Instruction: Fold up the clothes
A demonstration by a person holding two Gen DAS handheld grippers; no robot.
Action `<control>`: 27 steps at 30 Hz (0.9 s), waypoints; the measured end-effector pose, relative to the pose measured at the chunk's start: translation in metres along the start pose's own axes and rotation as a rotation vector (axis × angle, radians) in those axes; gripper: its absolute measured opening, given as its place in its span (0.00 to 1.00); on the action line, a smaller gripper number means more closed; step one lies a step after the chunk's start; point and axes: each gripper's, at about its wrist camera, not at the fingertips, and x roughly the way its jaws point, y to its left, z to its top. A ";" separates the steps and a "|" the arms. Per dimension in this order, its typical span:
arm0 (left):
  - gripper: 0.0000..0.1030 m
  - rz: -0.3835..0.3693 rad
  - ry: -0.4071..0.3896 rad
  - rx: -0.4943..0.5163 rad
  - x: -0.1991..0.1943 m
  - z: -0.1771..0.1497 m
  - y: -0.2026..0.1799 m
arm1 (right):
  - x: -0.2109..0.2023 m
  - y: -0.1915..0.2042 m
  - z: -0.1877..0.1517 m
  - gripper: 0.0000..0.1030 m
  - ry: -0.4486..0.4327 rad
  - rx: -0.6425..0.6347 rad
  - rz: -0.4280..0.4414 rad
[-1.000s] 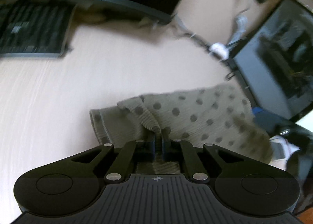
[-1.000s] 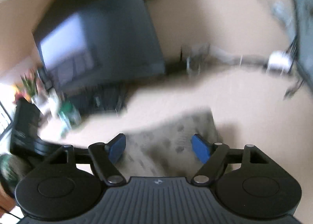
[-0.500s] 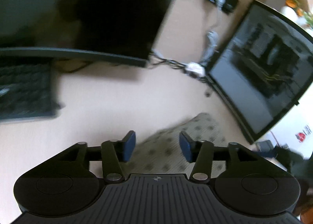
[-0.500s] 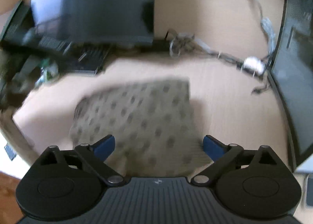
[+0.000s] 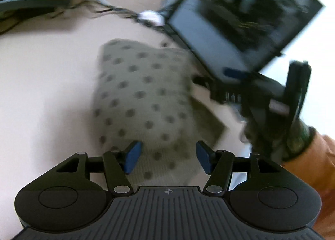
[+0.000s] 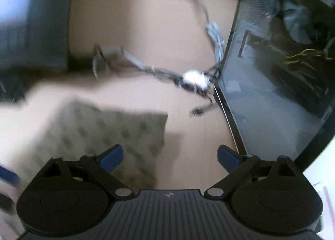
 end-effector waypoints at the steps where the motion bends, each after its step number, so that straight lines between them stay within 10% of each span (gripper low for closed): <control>1: 0.64 -0.018 -0.027 0.007 -0.007 0.004 -0.002 | -0.008 -0.001 0.001 1.00 -0.014 0.018 0.039; 7: 0.67 -0.066 -0.204 0.009 -0.022 0.067 0.007 | -0.023 0.025 -0.023 1.00 0.022 0.029 0.234; 12: 0.66 -0.014 -0.074 -0.075 0.058 0.109 0.019 | 0.011 0.045 -0.048 1.00 0.153 0.115 0.386; 24: 0.56 0.113 0.047 -0.051 0.113 0.116 0.033 | 0.013 0.030 -0.060 1.00 0.222 0.298 0.419; 27: 0.56 0.104 0.045 -0.053 0.111 0.115 0.037 | -0.015 0.026 -0.054 1.00 0.122 0.235 0.297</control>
